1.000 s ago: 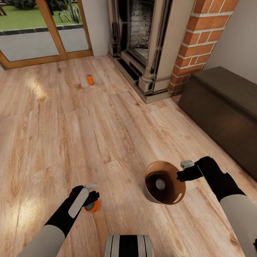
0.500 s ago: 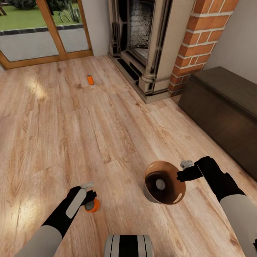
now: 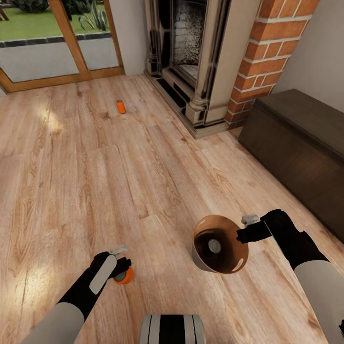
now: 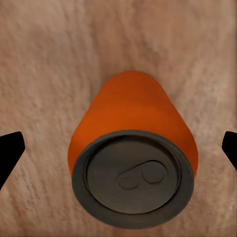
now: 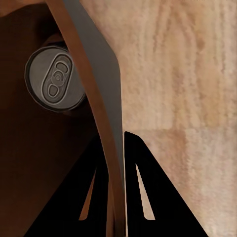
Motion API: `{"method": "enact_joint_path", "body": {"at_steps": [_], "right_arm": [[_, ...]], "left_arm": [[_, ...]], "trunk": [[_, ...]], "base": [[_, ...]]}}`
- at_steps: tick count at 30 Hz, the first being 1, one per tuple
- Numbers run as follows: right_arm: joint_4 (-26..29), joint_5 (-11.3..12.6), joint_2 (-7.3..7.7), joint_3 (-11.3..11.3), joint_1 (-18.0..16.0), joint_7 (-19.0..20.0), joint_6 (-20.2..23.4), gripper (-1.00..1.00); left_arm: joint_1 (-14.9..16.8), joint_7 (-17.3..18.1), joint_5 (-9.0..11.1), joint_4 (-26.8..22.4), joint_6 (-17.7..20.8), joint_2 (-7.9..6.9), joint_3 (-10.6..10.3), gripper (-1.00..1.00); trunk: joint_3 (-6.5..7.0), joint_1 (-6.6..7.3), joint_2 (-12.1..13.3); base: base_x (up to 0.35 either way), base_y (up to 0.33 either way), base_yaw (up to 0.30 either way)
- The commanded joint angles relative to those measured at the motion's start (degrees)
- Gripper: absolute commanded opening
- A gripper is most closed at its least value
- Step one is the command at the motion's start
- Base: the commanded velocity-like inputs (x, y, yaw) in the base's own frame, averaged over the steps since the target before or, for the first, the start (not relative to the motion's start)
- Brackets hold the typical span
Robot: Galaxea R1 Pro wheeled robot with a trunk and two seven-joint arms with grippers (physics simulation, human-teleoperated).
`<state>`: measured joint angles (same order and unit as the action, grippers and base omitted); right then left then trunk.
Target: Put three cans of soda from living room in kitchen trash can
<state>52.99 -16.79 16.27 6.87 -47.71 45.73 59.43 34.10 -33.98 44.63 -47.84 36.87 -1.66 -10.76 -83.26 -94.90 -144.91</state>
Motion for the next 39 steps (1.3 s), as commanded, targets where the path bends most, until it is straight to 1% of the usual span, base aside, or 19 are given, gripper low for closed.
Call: {"method": "enact_joint_path", "body": {"at_steps": [1, 6, 11, 15, 16, 23, 26, 37, 39], "right_arm": [[0.0, 1.4, -0.01, 0.0, 0.0, 0.3, 0.6, -1.0], [0.7, 1.4, 0.0, 0.0, 0.1, 0.3, 0.6, -1.0], [2.9, 1.3, 0.0, -0.1, 1.1, 0.3, 0.6, -1.0], [3.4, 1.2, 0.0, -0.1, 1.3, 0.3, 0.6, -1.0], [3.5, 1.2, -0.01, -0.1, 1.3, 0.3, 0.6, -1.0], [3.6, 1.2, 0.02, -0.1, 1.3, 0.3, 0.6, -1.0], [3.6, 1.2, 0.0, -0.2, 1.3, 0.3, 0.6, -1.0], [3.2, 1.1, -0.09, -0.1, 1.3, 0.3, 0.6, -1.0], [3.0, 1.1, -0.09, -0.2, 1.3, 0.3, 0.6, -1.0]], "left_arm": [[0.0, 0.0, 0.0, 0.0, 0.0, 0.0, 0.0, 1.0], [0.0, 0.3, 0.0, 0.4, 0.0, 0.05, 0.0, 1.0], [0.1, 1.4, -0.1, 1.7, 0.0, 0.05, 0.0, 1.0], [0.1, 1.6, -0.1, 2.2, 0.0, 0.09, 0.0, 1.0], [0.1, 1.6, -0.1, 2.3, 0.0, 0.11, 0.0, -1.0], [0.2, 1.7, 0.0, 2.5, 0.0, 0.16, 0.1, -1.0], [0.2, 2.5, 0.1, 2.4, 0.0, 0.2, 0.1, -1.0], [-0.1, 3.3, 0.2, -0.3, 0.4, 0.25, 0.0, -1.0], [-0.3, 3.3, 0.2, -1.5, 0.7, 0.25, 0.0, -1.0]], "trunk": [[0.0, 0.01, 0.0], [0.0, 0.01, 0.0], [0.0, 0.01, 0.0], [0.0, 0.01, 0.0], [0.0, 0.01, 0.0], [0.0, 0.01, 0.0], [0.0, 0.01, 0.0], [0.0, 0.01, 0.0], [0.0, 0.01, 0.0]], "base": [[0.0, 0.0, 0.0], [0.0, 0.0, 0.0], [0.0, 0.0, 0.0], [0.0, 0.0, 0.0], [0.0, 0.0, 0.0], [0.0, 0.0, 0.0], [0.0, 0.0, 0.0], [0.0, 0.0, 0.0], [0.0, 0.0, 0.0]]}}
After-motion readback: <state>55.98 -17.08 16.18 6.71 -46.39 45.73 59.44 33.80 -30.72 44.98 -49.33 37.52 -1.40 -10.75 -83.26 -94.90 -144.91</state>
